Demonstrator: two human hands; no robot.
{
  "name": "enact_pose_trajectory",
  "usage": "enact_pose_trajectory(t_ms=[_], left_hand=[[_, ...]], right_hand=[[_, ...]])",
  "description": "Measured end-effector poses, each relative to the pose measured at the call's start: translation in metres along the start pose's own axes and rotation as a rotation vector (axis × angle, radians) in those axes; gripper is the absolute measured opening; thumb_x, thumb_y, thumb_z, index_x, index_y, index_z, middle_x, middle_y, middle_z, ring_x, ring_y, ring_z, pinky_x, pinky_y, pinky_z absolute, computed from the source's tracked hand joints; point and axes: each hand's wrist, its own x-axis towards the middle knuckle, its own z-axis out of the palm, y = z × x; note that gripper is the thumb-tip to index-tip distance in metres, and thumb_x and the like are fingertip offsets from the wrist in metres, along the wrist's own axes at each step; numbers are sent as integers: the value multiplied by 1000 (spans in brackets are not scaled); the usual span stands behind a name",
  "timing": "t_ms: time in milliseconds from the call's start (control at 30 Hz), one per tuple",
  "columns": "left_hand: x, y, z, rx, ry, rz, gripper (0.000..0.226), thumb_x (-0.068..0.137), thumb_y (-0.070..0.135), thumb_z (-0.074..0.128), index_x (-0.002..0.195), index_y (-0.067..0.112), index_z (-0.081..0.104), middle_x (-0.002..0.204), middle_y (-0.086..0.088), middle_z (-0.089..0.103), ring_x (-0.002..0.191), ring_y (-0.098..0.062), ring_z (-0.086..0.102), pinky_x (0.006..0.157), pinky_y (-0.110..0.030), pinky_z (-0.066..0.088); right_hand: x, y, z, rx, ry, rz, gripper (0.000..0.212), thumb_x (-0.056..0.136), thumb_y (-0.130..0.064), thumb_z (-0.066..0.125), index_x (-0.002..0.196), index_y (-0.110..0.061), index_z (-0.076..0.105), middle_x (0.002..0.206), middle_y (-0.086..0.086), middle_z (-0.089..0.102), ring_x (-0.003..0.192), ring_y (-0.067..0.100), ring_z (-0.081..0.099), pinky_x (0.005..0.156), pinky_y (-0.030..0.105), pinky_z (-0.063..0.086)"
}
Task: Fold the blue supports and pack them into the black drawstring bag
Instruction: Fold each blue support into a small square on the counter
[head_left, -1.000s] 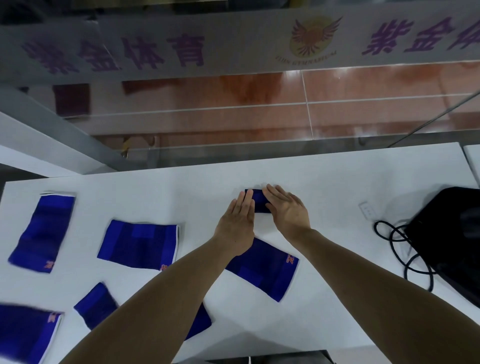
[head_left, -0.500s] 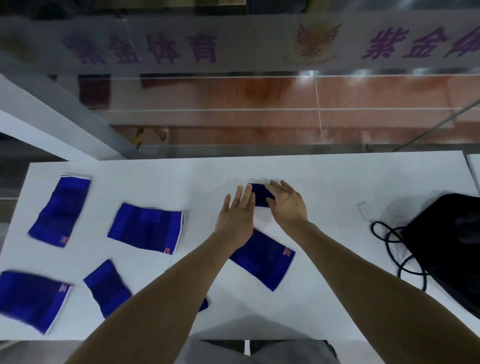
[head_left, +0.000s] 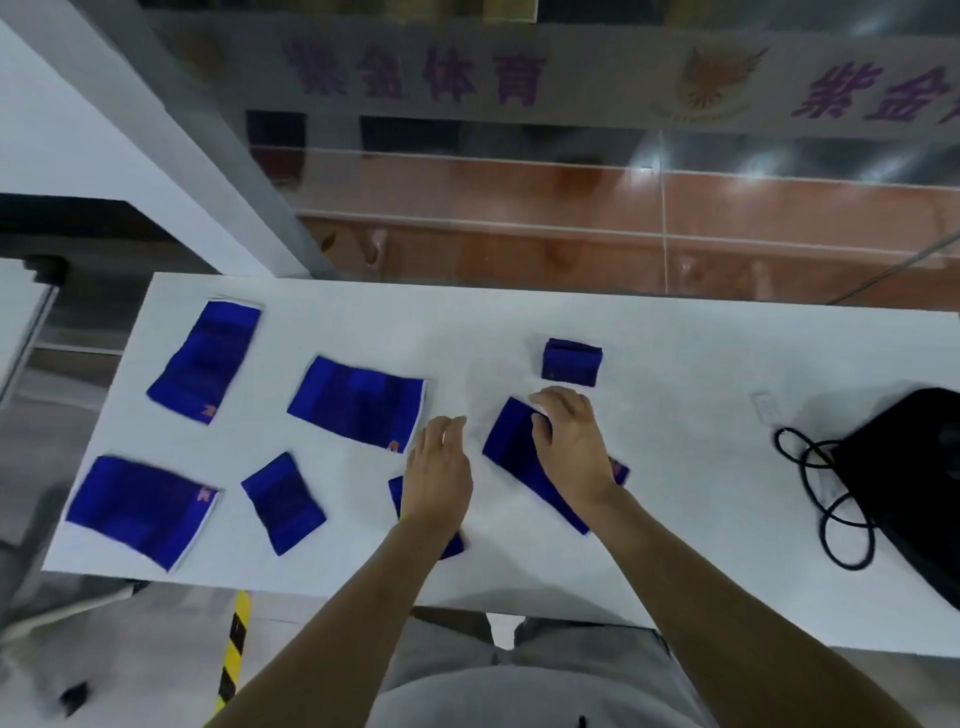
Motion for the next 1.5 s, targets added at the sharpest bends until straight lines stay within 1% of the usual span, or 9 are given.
enact_pose_trajectory(t_ms=[167, 267, 467, 600, 800, 1000, 1167, 1367, 1500], left_hand=[[-30, -60, -13, 9, -49, -55, 46, 105, 12, 42, 151, 17, 37, 156, -6, 38, 145, -26, 35, 116, -41, 39], [-40, -91, -20, -12, -66, -26, 45, 105, 12, 44, 150, 18, 40, 151, -4, 44, 137, -21, 43, 113, -37, 41], [-45, -134, -18, 6, -118, 107, 39, 108, 20, 41, 146, 15, 47, 140, -5, 54, 126, -21, 50, 108, -34, 43], [-47, -145, -14, 30, -148, 189, 42, 104, 23, 51, 145, 17, 48, 142, -3, 53, 125, -23, 50, 105, -39, 47], [-40, -144, -6, 108, -166, 136, 56, 100, 29, 60, 149, 14, 39, 137, -10, 45, 121, -27, 48, 96, -39, 51], [-43, -142, -5, -14, -109, 74, 40, 96, 21, 65, 134, 15, 51, 130, -7, 51, 117, -23, 50, 97, -36, 50], [-58, -136, -12, -185, -111, -60, 10, 103, 21, 55, 110, 21, 48, 103, -1, 65, 88, -16, 62, 76, -33, 55], [-82, -135, -24, -269, -43, -101, 6, 104, 22, 52, 103, 25, 47, 93, 6, 63, 79, -9, 60, 68, -28, 54], [-93, -147, -33, -340, -18, -114, 8, 105, 21, 52, 98, 24, 48, 85, 8, 60, 72, -8, 57, 58, -20, 40]], right_hand=[[-37, -48, 37, -3, -27, 17, 23, 100, -15, 61, 123, -13, 64, 120, 3, 64, 112, 21, 57, 97, 33, 54], [-61, -74, 58, 14, -18, 51, 23, 98, -12, 64, 121, -12, 66, 118, 4, 65, 110, 21, 59, 89, 33, 59], [-108, -101, 98, -63, -105, 139, 25, 101, -17, 58, 124, -11, 66, 123, 7, 65, 115, 24, 59, 95, 38, 56], [-132, -105, 108, -57, -143, 201, 27, 99, -17, 62, 125, -14, 64, 122, 5, 64, 112, 22, 59, 94, 35, 56], [-140, -102, 115, -90, -221, 262, 34, 99, -23, 64, 132, -16, 60, 128, 3, 58, 119, 21, 54, 102, 34, 52], [-137, -105, 115, -95, -260, 317, 35, 102, -24, 61, 136, -19, 55, 134, 1, 53, 125, 19, 50, 106, 32, 48], [-134, -105, 113, -62, -292, 321, 30, 100, -22, 62, 130, -18, 58, 129, 1, 52, 119, 19, 53, 103, 34, 52], [-125, -113, 115, -39, -316, 346, 26, 99, -19, 64, 124, -14, 61, 124, 3, 53, 113, 21, 57, 99, 37, 54], [-124, -127, 123, -8, -312, 370, 27, 96, -18, 67, 122, -15, 58, 114, 0, 53, 106, 18, 56, 92, 32, 54]])
